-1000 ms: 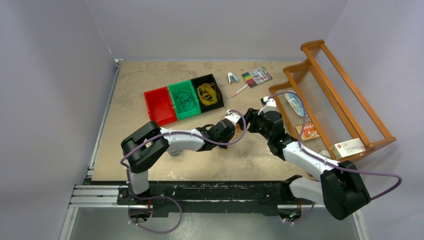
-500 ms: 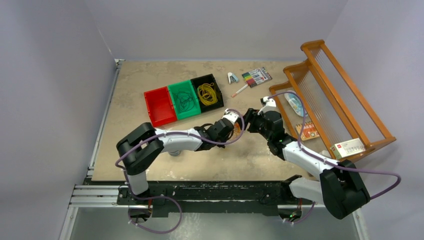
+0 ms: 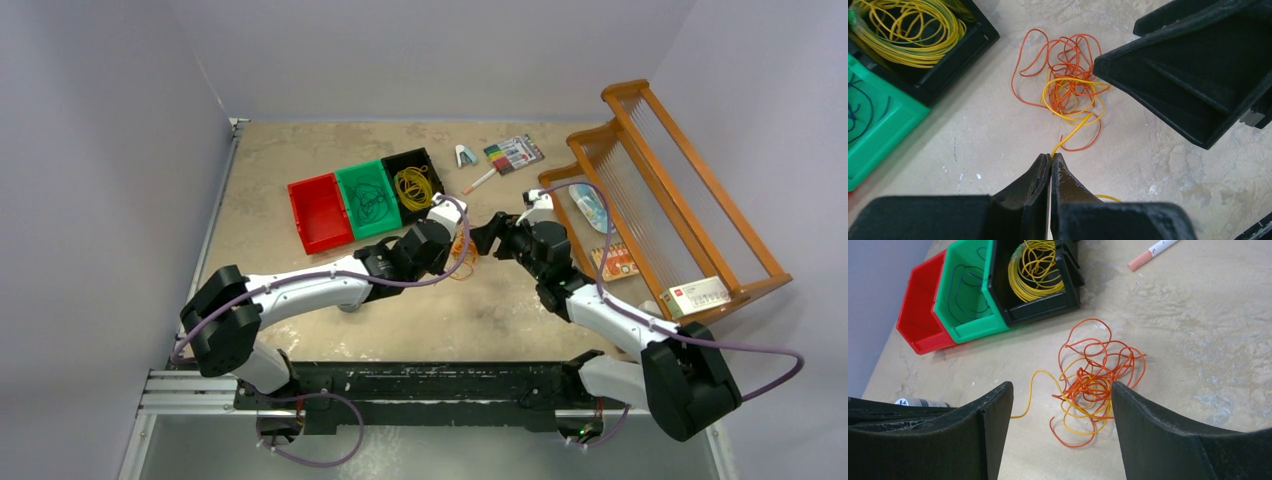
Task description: Untangle the cables
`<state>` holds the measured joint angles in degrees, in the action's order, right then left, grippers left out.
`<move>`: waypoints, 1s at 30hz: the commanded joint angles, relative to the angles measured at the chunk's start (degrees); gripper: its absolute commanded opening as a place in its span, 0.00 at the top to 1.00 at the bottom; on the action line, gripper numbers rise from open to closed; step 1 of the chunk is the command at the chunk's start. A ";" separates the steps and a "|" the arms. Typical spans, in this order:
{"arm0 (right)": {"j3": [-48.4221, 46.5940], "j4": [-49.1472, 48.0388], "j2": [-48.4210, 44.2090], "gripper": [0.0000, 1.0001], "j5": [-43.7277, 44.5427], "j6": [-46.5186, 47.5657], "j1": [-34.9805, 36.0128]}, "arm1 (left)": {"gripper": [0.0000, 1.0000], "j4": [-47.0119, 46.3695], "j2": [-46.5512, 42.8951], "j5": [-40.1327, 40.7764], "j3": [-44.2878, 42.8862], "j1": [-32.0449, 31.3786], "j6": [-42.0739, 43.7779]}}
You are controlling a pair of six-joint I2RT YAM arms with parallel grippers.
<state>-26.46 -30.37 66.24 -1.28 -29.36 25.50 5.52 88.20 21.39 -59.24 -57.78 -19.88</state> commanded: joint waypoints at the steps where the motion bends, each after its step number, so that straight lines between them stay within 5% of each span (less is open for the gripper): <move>1: 0.56 -7.04 -1.83 0.26 -2.30 2.26 0.21 | 1.00 0.14 -3.73 4.23 -0.71 0.03 2.17; 30: -5.33 -11.42 6.41 0.24 -7.57 8.86 0.23 | 1.00 3.65 -7.43 3.32 -17.44 1.53 9.77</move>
<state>-27.79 -37.10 69.89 -6.63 -24.40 25.50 9.39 80.86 25.87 -71.61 -56.64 -12.25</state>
